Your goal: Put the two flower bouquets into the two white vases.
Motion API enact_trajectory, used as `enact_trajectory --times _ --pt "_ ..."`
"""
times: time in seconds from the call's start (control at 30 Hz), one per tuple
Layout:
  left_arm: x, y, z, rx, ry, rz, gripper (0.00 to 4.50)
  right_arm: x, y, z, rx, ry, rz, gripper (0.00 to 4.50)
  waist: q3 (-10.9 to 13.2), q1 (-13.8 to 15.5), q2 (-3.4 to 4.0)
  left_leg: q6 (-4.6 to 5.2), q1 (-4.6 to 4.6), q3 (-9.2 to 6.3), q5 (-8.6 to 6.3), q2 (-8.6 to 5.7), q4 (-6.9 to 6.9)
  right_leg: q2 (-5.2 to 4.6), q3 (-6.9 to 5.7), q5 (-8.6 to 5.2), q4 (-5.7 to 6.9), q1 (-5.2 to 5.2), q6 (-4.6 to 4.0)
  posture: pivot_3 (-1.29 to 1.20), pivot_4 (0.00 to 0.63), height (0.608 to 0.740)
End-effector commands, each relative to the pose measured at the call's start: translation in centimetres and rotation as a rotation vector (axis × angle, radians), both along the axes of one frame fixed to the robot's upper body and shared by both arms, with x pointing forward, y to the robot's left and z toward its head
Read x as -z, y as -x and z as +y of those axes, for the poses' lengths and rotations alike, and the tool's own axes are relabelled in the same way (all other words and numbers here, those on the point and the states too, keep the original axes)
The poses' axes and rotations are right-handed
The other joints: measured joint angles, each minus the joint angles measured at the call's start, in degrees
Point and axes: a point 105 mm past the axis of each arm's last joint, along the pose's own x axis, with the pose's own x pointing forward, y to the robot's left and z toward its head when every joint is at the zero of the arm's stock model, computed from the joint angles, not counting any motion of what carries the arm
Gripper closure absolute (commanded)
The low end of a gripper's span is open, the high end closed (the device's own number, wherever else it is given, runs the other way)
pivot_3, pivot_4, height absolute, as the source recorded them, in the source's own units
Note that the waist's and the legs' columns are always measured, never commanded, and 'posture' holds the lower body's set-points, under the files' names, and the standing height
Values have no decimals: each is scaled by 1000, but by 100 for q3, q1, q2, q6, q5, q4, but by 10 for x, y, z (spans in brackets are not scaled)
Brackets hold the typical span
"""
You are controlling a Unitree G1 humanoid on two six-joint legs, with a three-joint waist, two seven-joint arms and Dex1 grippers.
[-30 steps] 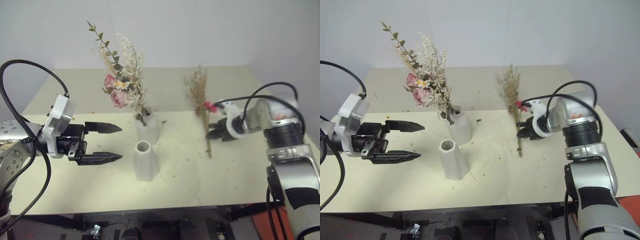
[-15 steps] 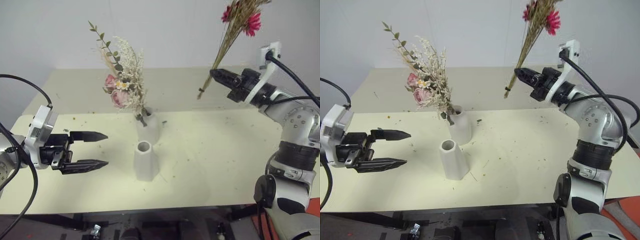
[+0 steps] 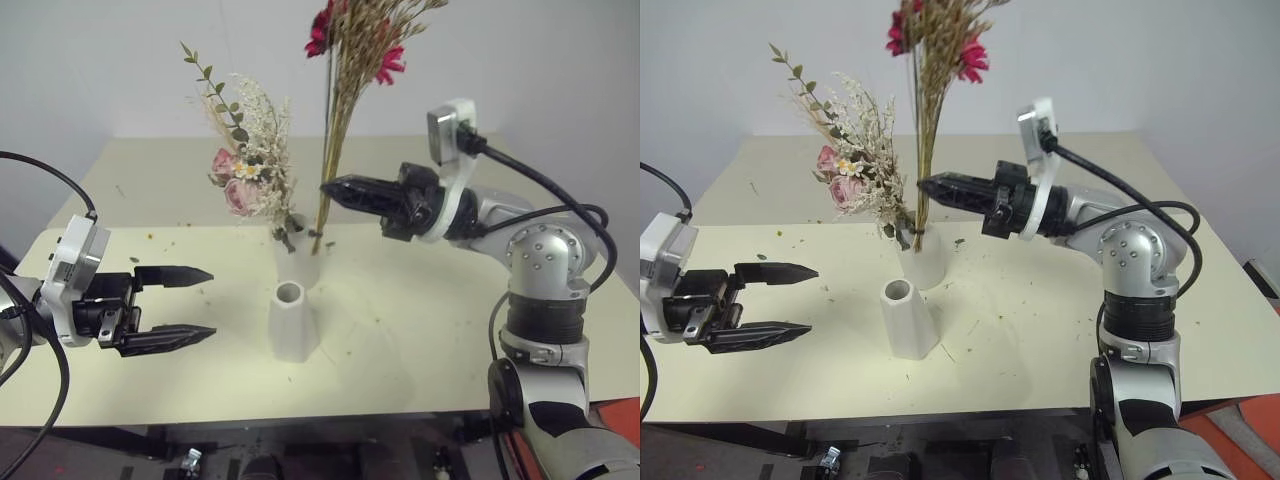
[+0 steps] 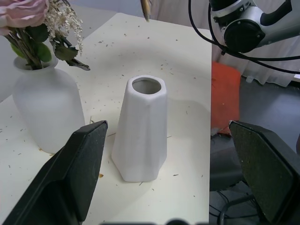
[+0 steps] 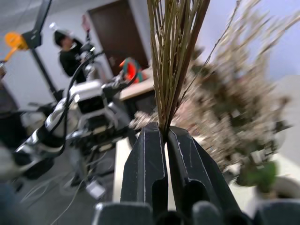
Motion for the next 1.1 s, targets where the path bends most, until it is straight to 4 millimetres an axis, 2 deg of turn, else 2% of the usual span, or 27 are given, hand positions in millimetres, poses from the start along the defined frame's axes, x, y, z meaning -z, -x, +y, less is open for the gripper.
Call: enact_trajectory --times 0.03,0.33,0.57,1.1 --pt "-11 4 0 5 -12 -39 0 -3 18 8 -62 11 -128 4498 0 1 0 0 0 0 0 0 0 0 0 0 0 0 0 0 150 740" --pt "-12 3 -1 13 -16 -35 0 7 18 28 -37 3 -220 4498 0 -11 0 0 3 0 0 3 0 5 0 -2 1 -1 4 0 150 740" --pt "-12 3 -1 21 -21 -31 0 23 21 35 -43 33 -259 4498 0 1 0 0 0 0 0 3 0 4 0 -1 0 -1 1 0 150 740" --pt "-13 2 -1 25 -30 -29 0 47 23 40 -39 65 -329 4498 0 2 0 0 2 0 0 4 0 5 0 -2 0 -1 3 0 150 740"
